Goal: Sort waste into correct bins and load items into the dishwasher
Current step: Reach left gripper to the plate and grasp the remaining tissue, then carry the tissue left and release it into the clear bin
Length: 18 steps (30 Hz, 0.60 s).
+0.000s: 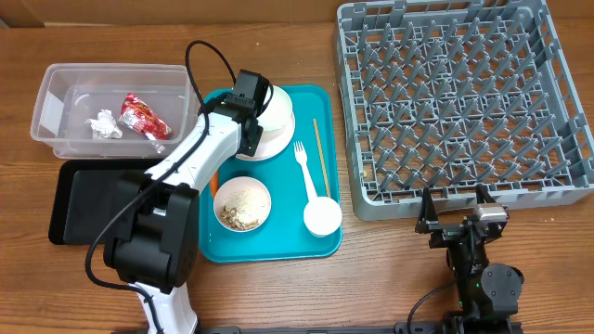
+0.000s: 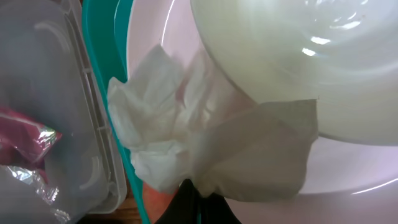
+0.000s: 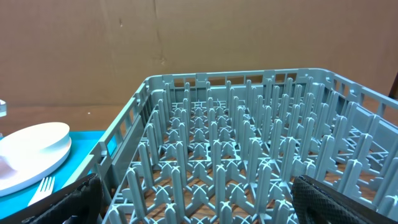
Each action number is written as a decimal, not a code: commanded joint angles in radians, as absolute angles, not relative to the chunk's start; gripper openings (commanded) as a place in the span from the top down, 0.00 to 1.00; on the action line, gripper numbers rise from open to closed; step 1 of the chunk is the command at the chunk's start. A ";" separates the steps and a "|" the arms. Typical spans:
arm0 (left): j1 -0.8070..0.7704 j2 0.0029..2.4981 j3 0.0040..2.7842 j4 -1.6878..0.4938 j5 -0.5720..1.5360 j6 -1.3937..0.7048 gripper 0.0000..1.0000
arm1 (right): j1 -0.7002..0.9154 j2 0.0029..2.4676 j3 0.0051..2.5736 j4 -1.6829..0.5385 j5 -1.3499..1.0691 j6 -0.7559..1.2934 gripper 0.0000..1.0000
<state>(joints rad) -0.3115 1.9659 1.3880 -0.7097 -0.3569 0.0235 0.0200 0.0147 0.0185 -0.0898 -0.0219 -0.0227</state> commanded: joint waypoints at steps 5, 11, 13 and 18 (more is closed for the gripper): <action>-0.306 1.935 1.489 -0.784 -0.374 -0.008 0.96 | 0.015 0.003 0.008 -0.082 -0.024 -0.023 0.00; -0.306 1.879 1.596 -0.870 -0.373 -0.034 0.96 | 0.015 0.003 0.008 -0.082 -0.024 -0.023 0.00; -0.306 1.856 1.620 -0.886 -0.373 -0.040 0.96 | 0.015 0.003 0.008 -0.082 -0.024 -0.023 0.00; -0.304 1.784 1.647 -0.896 -0.374 -0.068 0.96 | 0.015 0.003 0.008 -0.082 -0.024 -0.023 0.00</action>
